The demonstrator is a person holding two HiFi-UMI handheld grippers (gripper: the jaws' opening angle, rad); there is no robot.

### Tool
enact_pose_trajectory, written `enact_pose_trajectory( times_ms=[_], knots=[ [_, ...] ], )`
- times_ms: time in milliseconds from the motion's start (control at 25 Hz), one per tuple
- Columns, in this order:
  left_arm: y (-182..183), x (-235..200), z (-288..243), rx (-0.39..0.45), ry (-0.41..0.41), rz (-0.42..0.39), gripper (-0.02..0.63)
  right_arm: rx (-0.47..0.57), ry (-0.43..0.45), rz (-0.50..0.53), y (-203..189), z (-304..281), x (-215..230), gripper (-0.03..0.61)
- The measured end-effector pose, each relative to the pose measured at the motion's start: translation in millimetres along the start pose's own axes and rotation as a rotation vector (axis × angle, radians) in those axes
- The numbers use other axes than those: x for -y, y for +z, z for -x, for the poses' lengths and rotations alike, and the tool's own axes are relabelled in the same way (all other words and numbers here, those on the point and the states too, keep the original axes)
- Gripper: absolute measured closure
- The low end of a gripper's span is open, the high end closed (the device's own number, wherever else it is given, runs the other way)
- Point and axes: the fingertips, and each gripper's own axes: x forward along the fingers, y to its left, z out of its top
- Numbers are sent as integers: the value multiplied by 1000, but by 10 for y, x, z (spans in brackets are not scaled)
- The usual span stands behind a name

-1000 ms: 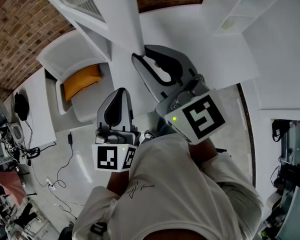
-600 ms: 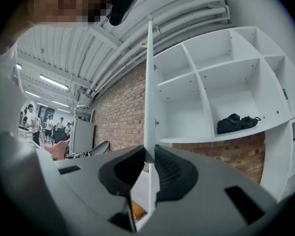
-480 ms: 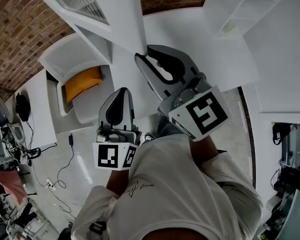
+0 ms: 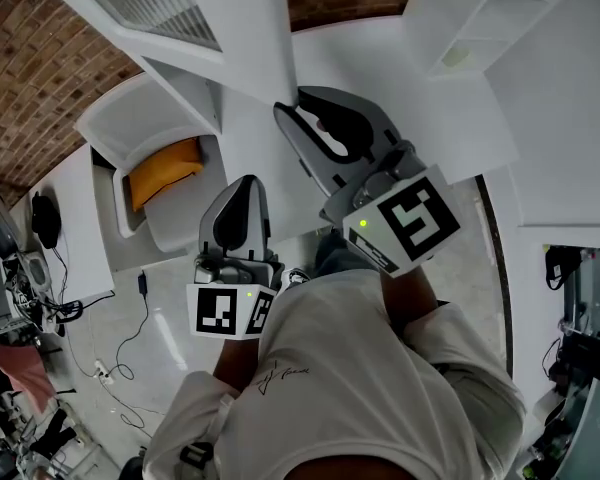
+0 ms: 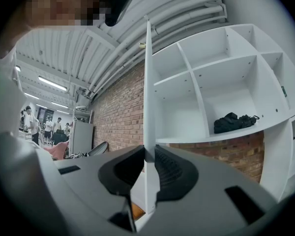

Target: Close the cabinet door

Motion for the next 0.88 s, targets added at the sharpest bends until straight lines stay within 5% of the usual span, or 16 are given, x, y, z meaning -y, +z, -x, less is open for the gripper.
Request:
enact_pose_trajectory(
  times_ms=[880],
  knots=[
    [-61, -6, -229, -16, -20, 37, 597, 5, -25, -17, -4, -72, 357, 502]
  ],
)
